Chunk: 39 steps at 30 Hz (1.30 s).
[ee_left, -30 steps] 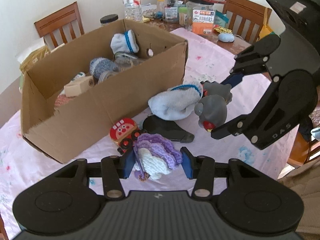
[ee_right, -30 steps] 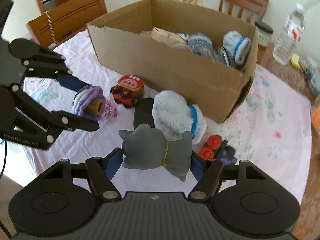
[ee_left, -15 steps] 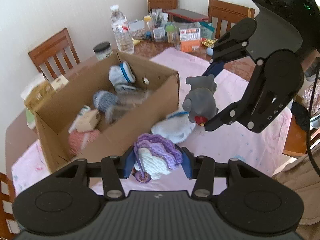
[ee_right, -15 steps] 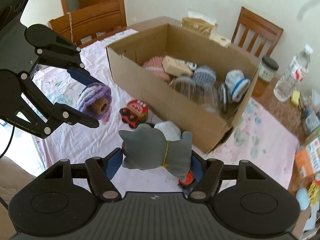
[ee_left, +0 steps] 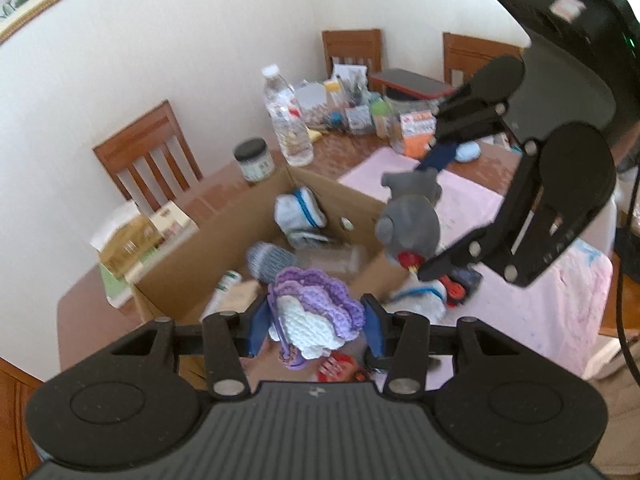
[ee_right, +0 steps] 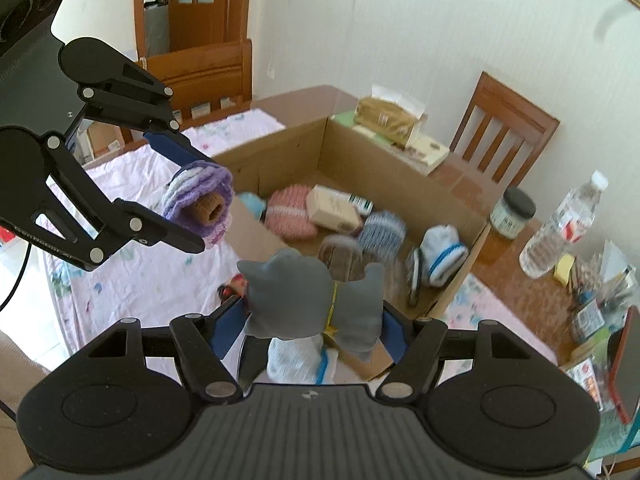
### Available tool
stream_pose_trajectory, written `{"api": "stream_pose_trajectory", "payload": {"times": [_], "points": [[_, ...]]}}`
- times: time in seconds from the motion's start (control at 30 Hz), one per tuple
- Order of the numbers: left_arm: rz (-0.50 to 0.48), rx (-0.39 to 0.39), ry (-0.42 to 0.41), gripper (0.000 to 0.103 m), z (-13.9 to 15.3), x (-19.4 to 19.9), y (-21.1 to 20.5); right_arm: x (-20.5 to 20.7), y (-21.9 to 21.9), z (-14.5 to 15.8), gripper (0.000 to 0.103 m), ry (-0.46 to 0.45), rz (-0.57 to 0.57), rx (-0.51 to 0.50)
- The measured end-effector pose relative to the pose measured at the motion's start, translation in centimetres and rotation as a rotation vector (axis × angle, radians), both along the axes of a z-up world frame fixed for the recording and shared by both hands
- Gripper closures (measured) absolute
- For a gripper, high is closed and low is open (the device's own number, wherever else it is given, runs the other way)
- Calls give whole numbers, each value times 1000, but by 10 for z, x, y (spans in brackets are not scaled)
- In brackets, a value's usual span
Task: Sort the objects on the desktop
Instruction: 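Carry the purple crochet item and grey plush cat up over the box, then open both tools to drop the crochet item and plush cat into the box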
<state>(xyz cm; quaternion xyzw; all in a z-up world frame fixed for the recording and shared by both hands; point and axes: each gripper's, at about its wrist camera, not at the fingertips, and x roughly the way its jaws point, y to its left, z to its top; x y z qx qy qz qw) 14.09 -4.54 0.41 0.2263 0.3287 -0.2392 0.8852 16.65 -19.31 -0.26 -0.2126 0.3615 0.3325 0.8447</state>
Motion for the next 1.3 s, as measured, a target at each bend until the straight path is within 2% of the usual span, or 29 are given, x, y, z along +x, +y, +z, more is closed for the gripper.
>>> {"api": "stream_pose_trajectory", "payload": {"times": [0.3, 0.6, 0.7, 0.73, 0.8, 0.9, 1.03, 1.3], "points": [[46, -3, -61, 55, 11, 34, 5, 17, 6, 11, 28, -16, -10, 18], [78, 8, -17, 55, -9, 63, 12, 40, 9, 13, 28, -14, -31, 20], [82, 16, -3, 48, -17, 68, 14, 46, 9, 11, 28, -11, -39, 16], [88, 29, -3, 38, -20, 70, 13, 48, 9, 10, 28, -8, -41, 15], [100, 48, -17, 26, -23, 71, 13, 52, 9, 9, 28, -4, -45, 12], [90, 45, 3, 25, -25, 72, 15, 57, 8, 5, 28, 3, -50, 5], [88, 51, 17, 17, -30, 71, 17, 67, 6, 0, 28, 18, -64, 1], [85, 56, 36, 16, -33, 67, 21, 88, 3, -14, 28, 54, -92, -23]]}}
